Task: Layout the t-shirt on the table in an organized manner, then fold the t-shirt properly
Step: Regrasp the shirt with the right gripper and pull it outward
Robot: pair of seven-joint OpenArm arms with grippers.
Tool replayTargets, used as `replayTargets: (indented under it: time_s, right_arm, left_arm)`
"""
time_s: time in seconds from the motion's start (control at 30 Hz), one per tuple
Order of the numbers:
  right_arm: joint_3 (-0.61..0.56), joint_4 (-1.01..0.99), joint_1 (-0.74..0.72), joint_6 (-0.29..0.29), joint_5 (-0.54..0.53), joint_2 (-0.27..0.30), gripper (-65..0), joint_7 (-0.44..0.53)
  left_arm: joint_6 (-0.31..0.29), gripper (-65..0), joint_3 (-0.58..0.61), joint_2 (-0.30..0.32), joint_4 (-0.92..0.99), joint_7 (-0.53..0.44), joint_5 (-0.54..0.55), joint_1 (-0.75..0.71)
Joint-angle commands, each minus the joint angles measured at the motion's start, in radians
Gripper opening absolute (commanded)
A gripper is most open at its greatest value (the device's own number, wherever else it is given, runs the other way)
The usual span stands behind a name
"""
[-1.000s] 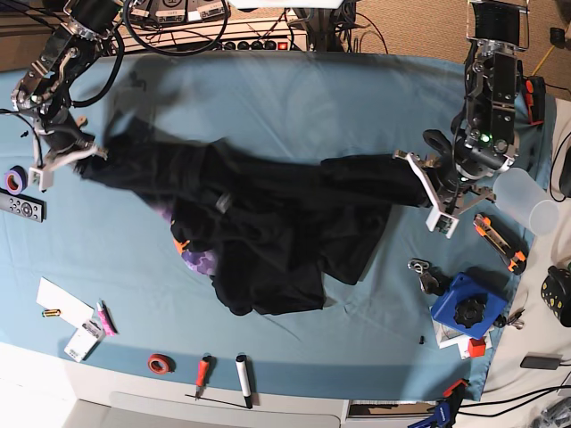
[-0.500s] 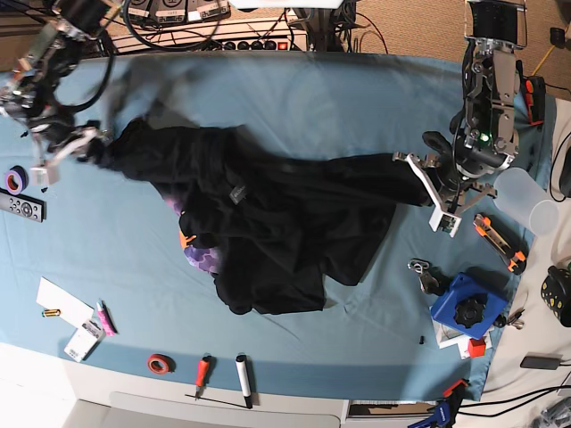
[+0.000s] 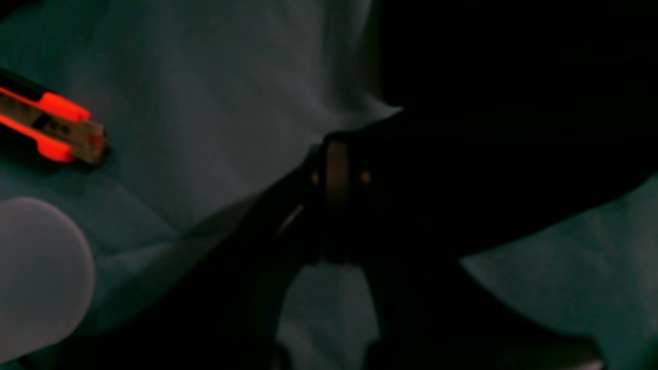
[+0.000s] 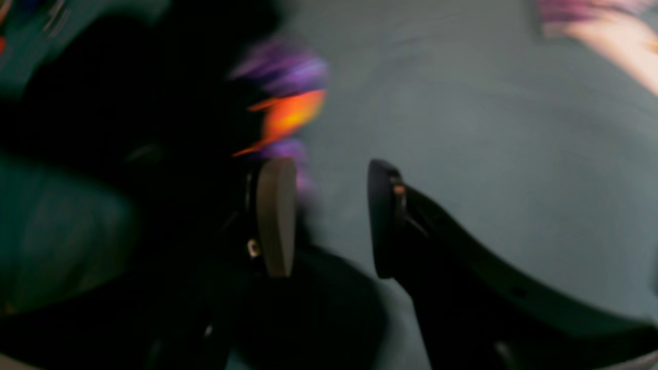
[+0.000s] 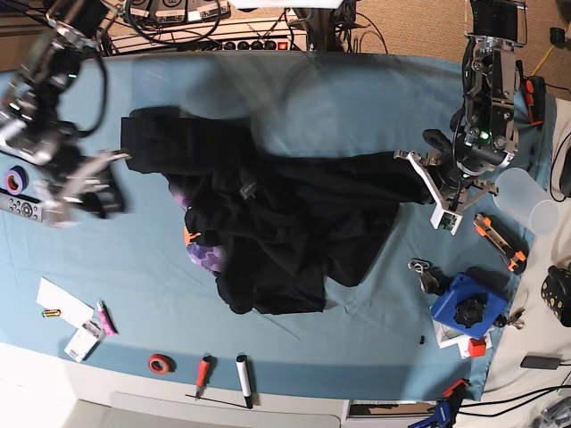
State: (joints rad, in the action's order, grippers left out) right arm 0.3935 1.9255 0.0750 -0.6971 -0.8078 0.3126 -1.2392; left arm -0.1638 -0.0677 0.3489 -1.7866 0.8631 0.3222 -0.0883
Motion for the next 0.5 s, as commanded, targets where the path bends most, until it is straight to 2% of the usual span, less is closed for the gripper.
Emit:
replayTargets:
  time_s: [0.0,0.1,0.2,0.33,0.47]
  right_arm:
    - [-0.064,0.014,-0.011,-0.001,0.027,0.014,-41.3,0.043]
    - [-0.277,0.014,-0.012,-0.001,0.232,0.014,-41.3,0.114]
    - [-0.432,0.014,-0.012,-0.001,0.407,0.014,-41.3,0.158]
    - [-0.573,0.013,-0.011,-0.001,0.494,0.014,-41.3,0.156]
    - [-0.685,-0.027,-0.011,0.063,0.582,0.014,-41.3,0.175]
  left_arm:
    - [0.007,-65.0,-0.008,0.011,-0.015,-0.026,-0.007,0.013]
    - [0.007,-65.0,-0.008,0.011,-0.015,-0.042,-0.007,0.014]
    - [0.007,-65.0,-0.008,0.011,-0.015,-0.044,-0.007,0.014]
    - [0.007,-65.0,-0.008,0.011,-0.015,-0.048,-0.007,0.014]
    - [0.007,-65.0,-0.008,0.011,-0.015,-0.051,-0.007,0.014]
